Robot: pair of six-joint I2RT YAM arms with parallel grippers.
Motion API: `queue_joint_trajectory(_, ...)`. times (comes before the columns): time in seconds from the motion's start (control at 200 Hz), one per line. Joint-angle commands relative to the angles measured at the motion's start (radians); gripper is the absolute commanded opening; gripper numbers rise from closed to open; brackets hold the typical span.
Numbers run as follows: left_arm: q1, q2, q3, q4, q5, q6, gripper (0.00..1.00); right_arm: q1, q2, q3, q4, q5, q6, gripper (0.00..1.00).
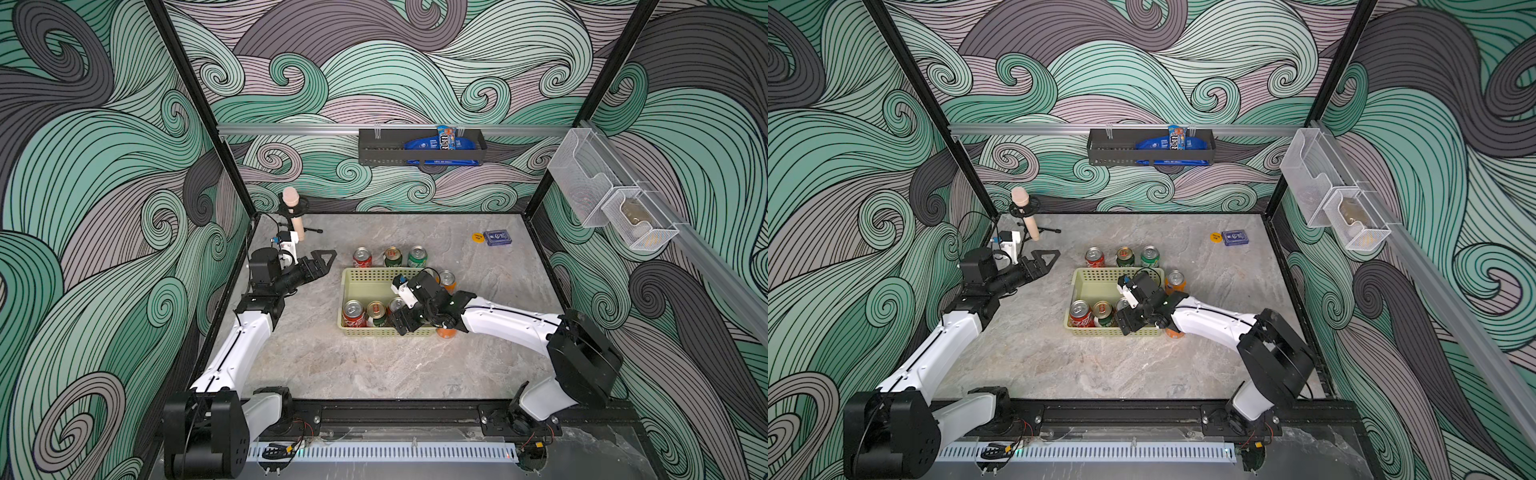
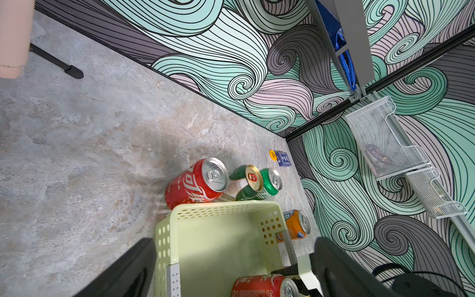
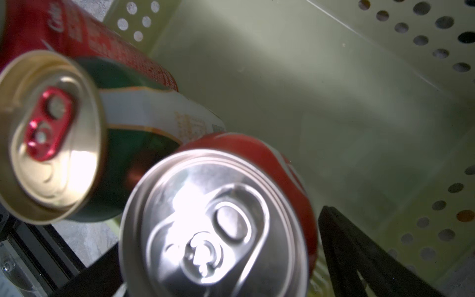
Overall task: Take out the drinks from the basket
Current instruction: Pick up the drink from the basket.
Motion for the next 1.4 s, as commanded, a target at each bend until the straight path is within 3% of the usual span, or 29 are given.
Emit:
queue_joint_trajectory(0.0,-0.007,0.008,0.03,-0.004,-0.003,0.016,0.99,0.006,-0.003,-0.002,0.062,0.019,0.009,0.87)
queue_joint_trajectory(0.575,-0.015,0.003,0.03,-0.004,-0.008,0.017,0.99,0.007,-0.096,-0.06,0.146,0.021,0.054,0.59)
queue_joint_trajectory(1.396,-0.072,-0.034,0.036,-0.027,-0.067,0.047,0.98,0.007,-0.403,-0.097,0.091,0.05,0.067,0.55)
